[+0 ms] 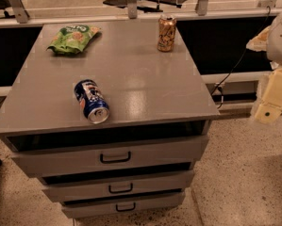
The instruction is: Move orange can near pepsi can
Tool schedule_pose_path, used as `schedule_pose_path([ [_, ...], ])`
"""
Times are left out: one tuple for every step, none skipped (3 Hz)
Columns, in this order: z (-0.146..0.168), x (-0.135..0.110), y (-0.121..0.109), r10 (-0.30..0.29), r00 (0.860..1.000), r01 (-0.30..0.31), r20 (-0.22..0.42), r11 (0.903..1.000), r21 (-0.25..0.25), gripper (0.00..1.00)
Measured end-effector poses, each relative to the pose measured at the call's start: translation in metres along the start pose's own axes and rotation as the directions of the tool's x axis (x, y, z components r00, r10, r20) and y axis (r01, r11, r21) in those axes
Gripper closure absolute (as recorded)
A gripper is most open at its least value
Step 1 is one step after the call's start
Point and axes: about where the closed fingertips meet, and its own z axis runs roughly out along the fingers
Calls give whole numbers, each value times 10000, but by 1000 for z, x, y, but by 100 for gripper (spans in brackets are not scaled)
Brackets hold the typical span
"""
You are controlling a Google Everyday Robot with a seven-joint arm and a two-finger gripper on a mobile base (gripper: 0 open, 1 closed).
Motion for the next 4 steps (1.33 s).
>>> schedule_pose_path([
  [0,0,0,0,10000,0,1,10000,2,0],
  [11,-2,-11,13,9977,-11,683,10000,-27,0],
  [45,-17,-62,47,9683,-18,2499,9999,-120,0],
  [61,-30,-98,143,9352,-111,3539,9999,-110,0],
])
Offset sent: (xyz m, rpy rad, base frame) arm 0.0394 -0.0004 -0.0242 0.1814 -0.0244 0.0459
